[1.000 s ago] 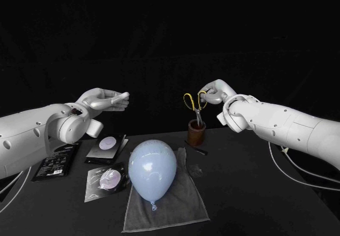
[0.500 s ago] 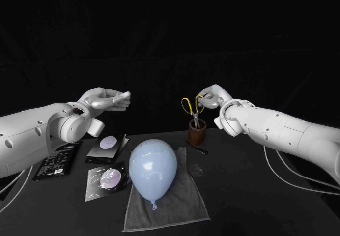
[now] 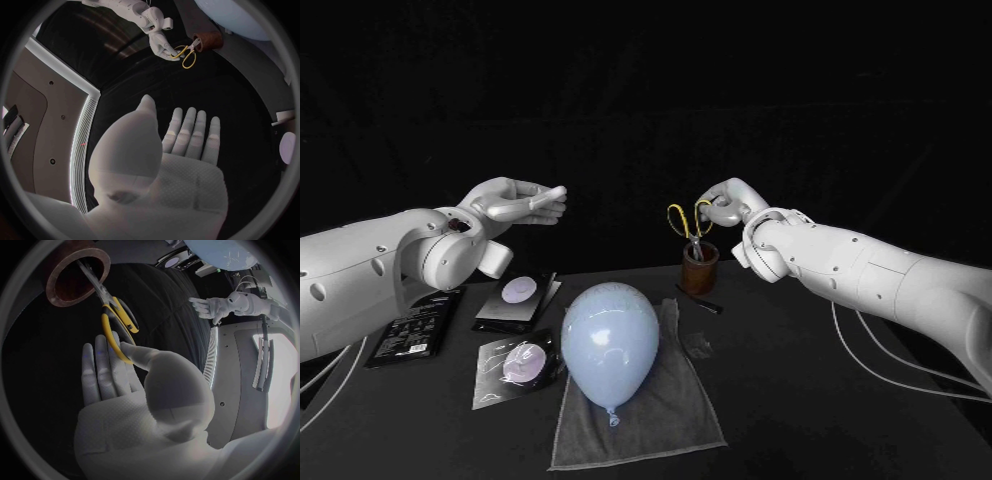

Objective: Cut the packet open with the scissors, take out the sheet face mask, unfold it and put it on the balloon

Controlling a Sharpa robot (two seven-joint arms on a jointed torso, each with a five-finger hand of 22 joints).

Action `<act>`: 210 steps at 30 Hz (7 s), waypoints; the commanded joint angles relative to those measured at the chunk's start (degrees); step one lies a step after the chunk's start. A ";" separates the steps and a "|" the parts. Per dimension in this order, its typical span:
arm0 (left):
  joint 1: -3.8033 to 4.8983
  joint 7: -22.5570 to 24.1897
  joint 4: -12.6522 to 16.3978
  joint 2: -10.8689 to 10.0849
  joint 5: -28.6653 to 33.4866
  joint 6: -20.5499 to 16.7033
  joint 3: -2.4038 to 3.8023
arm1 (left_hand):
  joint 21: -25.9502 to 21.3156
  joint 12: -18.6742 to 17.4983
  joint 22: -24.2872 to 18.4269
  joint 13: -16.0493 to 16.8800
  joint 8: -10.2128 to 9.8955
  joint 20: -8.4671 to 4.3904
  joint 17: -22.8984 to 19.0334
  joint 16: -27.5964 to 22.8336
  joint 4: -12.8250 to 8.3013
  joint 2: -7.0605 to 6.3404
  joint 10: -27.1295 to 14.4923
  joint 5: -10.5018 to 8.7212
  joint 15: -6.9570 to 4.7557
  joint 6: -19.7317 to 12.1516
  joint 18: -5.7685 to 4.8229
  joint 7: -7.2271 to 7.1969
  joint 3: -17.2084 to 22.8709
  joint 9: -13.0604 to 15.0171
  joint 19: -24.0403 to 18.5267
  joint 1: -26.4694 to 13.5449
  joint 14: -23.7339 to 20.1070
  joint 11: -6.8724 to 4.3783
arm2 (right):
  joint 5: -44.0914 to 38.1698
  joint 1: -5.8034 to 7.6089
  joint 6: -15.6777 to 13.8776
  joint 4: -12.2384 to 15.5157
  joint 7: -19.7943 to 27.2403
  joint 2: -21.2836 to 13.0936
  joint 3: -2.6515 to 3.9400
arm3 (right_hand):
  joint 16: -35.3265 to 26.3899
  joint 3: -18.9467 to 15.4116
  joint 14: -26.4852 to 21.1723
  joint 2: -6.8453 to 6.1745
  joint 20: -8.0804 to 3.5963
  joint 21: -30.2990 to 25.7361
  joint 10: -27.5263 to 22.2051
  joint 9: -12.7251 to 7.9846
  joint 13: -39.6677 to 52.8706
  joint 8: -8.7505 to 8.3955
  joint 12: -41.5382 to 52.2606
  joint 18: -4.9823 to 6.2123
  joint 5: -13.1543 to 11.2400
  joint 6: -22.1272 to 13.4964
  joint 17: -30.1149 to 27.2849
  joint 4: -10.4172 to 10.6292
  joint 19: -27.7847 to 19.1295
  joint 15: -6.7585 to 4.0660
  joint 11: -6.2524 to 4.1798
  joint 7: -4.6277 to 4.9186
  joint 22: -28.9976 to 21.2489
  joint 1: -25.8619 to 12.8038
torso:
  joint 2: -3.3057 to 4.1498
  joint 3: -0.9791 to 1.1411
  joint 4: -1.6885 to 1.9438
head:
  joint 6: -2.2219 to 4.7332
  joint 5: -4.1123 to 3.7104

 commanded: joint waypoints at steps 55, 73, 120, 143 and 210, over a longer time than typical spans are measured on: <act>-0.05 2.60 0.48 -1.21 0.47 1.10 0.03 | 0.00 0.25 -0.03 0.08 0.38 -0.11 -0.24 -0.14 -0.19 0.79 0.59 -0.24 -0.01 0.62 0.32 4.07 -0.45 -0.29 0.27 0.33 0.89 -0.06 | 4.83 -1.15 -3.02 20.28 2.34 -17.57 0.06 | 9.38 -15.01 -19.56 -6.83 1.68 -1.64 -27.11 -1.71 -0.07 3.02 15.31 -1.19 4.66 -15.84 -2.27 0.72 -2.41 4.21 5.54 4.67 -2.10 2.44 | -0.02 -0.06 -0.02 | -0.24 -1.29; -3.35 11.41 9.54 -6.93 5.86 -2.49 0.06 | 9.41 1.90 3.04 0.52 1.00 -3.74 4.44 8.97 -0.47 4.60 10.84 -0.19 -5.63 5.92 6.28 -0.56 -4.28 -1.91 26.55 7.10 18.53 -4.57 | -0.55 -1.41 4.49 34.64 -2.23 -30.19 -0.17 | 12.42 -15.90 19.10 -8.14 -7.96 16.85 3.44 -7.43 2.19 -2.74 11.42 0.39 3.73 -1.55 2.15 3.44 20.18 -6.87 -3.43 -1.67 7.41 1.16 | -0.07 -0.15 0.04 | -2.73 -2.93; -10.14 15.63 16.96 -10.90 8.84 -3.39 0.17 | 11.68 1.82 3.84 1.00 0.16 -5.52 9.74 14.54 -0.35 5.94 14.58 -0.16 -7.03 7.33 6.15 -0.77 -6.84 -2.80 29.76 8.94 20.66 -5.56 | -37.78 -8.59 4.05 26.89 -32.98 -14.95 -0.36 | 70.47 -23.30 33.76 -11.92 -9.23 56.05 13.40 -4.36 80.45 -3.33 80.88 -3.21 6.13 -8.89 71.62 11.55 30.23 -7.33 -3.07 -1.35 47.07 0.15 | 0.08 -0.03 0.02 | -8.84 -0.85; -10.12 15.31 17.15 -11.20 8.85 -3.41 0.17 | 11.71 1.77 3.85 0.99 0.15 -5.53 9.91 14.68 -0.38 6.03 14.59 -0.17 -7.00 7.41 6.14 -0.73 -6.92 -2.82 29.74 9.00 20.51 -5.53 | -37.95 -11.92 8.36 17.12 -31.55 -8.81 -0.35 | 71.58 -22.85 34.28 -10.68 -9.04 57.62 14.19 -3.71 82.21 -2.20 82.40 -3.44 5.33 -7.19 74.12 11.90 30.57 -7.25 -3.11 -1.47 49.19 0.83 | 0.01 0.00 0.03 | -9.00 -0.59; -10.12 14.80 17.22 -11.42 8.85 -3.26 0.17 | 11.76 1.53 3.87 0.97 -0.01 -5.51 10.54 15.17 -0.52 6.37 14.58 -0.16 -6.90 7.54 6.10 -0.56 -7.16 -2.94 29.56 9.42 19.83 -5.42 | -44.25 -12.06 -6.92 31.78 -28.51 -21.05 -0.25 | 71.91 -8.51 34.46 -6.06 -12.50 61.77 16.04 2.43 86.16 4.04 85.94 -4.26 -0.05 7.32 74.91 5.53 31.74 -11.05 -7.81 -6.91 55.68 1.16 | -0.04 -0.03 -0.03 | -8.75 -1.53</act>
